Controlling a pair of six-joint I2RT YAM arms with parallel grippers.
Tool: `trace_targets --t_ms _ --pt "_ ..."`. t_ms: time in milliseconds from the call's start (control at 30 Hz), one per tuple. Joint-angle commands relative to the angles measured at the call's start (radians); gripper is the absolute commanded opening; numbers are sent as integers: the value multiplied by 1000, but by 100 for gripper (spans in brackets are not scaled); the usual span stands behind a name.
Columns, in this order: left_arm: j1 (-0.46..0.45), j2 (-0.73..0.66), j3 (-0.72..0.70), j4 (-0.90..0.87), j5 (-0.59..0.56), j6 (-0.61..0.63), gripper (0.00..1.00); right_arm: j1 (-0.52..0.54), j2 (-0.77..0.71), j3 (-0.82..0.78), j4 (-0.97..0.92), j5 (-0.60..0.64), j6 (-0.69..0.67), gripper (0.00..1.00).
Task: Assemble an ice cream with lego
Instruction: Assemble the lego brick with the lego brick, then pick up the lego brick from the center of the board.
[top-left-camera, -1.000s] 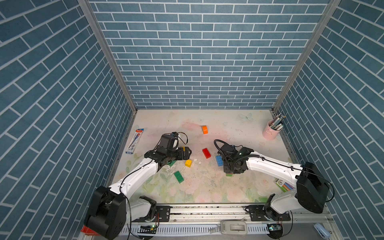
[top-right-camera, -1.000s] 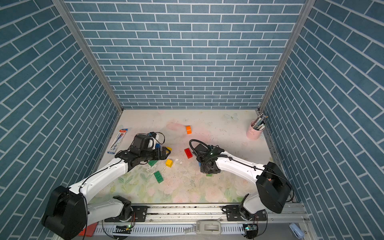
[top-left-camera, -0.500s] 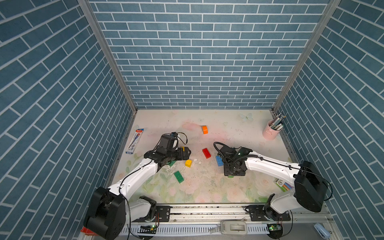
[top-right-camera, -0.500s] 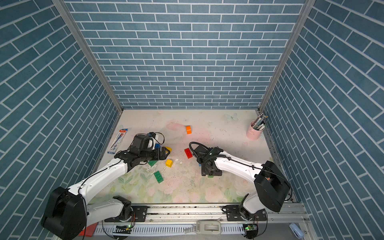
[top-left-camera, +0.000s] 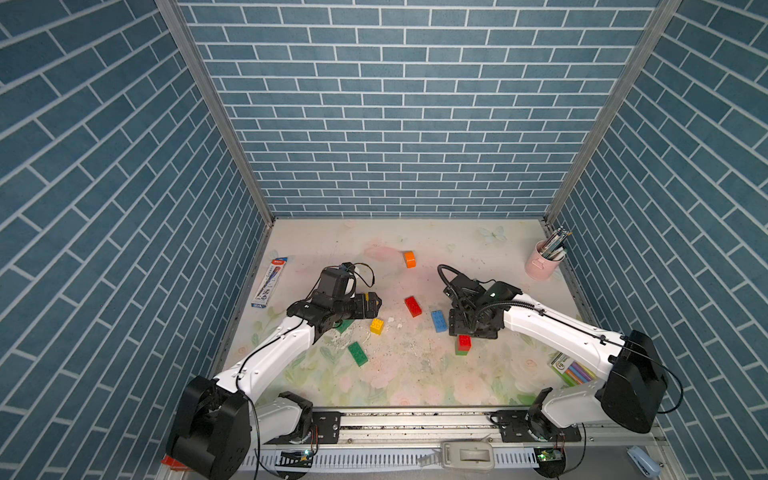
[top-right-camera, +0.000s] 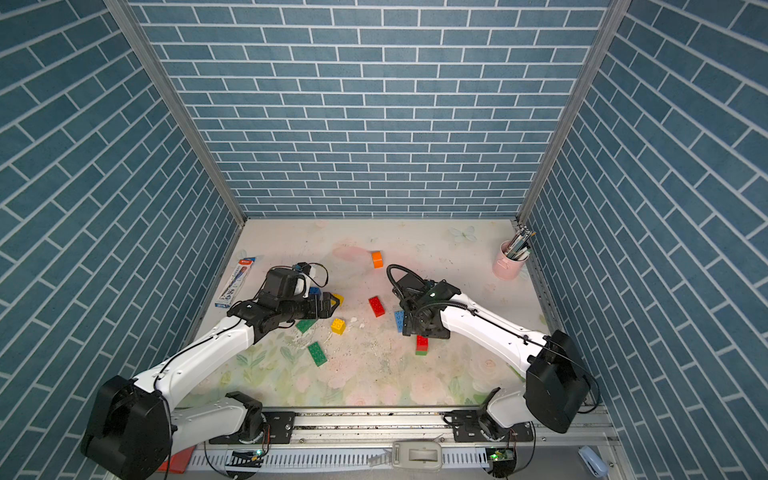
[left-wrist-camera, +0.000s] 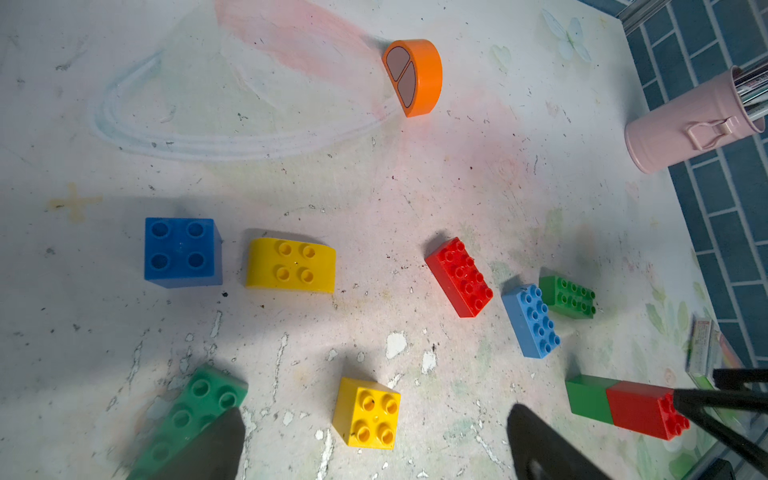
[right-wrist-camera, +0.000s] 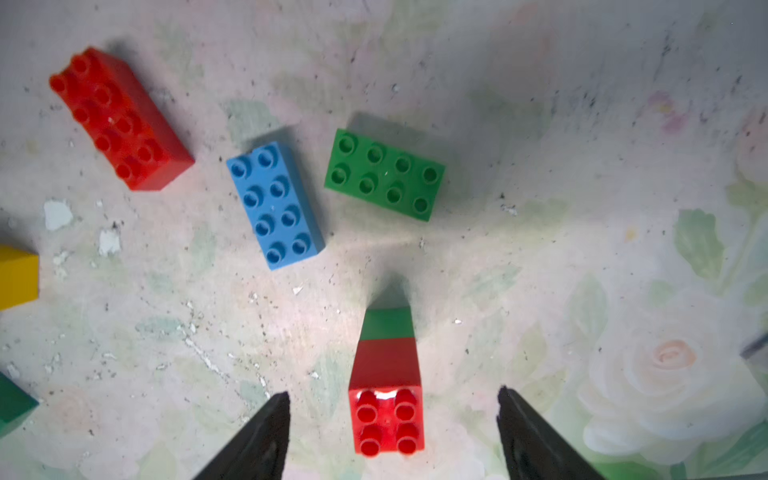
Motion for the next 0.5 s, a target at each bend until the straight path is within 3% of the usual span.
trace_targets --t_ms 0,233,467 --pt "-4 -2 20 -1 -6 19 99 -55 35 37 2 4 -40 80" --pt "-4 4 22 3 -9 34 100 -151 184 100 86 -49 -77 82" --pt "-4 24 22 21 9 41 100 -168 347 136 173 -53 -51 82"
